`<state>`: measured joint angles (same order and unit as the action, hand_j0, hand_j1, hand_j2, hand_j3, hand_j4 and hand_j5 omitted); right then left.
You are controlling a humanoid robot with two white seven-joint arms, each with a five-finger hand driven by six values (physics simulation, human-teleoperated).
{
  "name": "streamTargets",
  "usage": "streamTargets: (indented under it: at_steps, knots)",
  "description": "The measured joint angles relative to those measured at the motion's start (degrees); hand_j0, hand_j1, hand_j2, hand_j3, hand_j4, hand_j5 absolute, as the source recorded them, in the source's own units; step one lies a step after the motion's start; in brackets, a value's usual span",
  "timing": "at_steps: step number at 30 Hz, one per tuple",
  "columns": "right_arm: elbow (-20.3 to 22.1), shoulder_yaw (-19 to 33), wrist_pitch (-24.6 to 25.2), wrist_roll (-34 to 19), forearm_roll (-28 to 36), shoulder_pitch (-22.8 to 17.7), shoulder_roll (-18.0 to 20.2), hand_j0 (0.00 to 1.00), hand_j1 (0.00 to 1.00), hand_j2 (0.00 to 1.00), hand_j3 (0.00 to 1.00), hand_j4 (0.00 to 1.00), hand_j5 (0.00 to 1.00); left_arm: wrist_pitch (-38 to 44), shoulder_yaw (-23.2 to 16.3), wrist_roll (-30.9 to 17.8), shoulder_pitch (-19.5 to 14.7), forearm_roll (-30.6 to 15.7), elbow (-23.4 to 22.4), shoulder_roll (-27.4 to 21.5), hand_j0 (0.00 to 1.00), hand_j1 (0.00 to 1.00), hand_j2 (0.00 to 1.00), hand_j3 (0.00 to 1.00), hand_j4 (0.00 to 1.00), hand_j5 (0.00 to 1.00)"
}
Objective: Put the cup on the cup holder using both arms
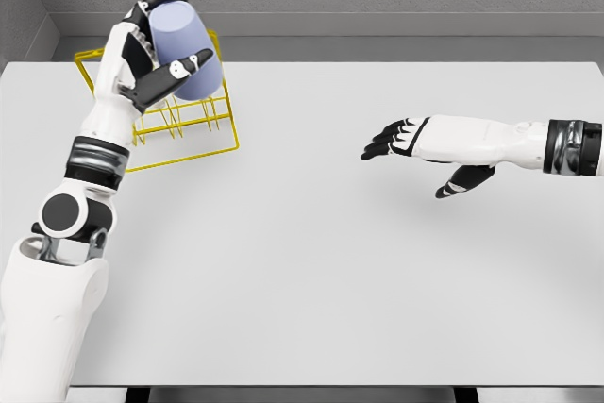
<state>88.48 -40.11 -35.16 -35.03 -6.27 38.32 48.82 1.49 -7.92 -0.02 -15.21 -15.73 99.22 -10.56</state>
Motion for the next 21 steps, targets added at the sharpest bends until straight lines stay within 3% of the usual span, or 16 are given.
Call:
streamTargets:
  at_steps: [21]
  knots:
    - [0.5, 0.0, 0.0, 0.0, 0.0, 0.1, 0.0, 1.0, 1.0, 1.0, 1.0, 1.0, 1.0, -0.1, 0.2, 0.3, -0.7, 0.3, 0.0, 0.7, 0.69, 0.69, 0.69, 0.69, 0.69, 0.69]
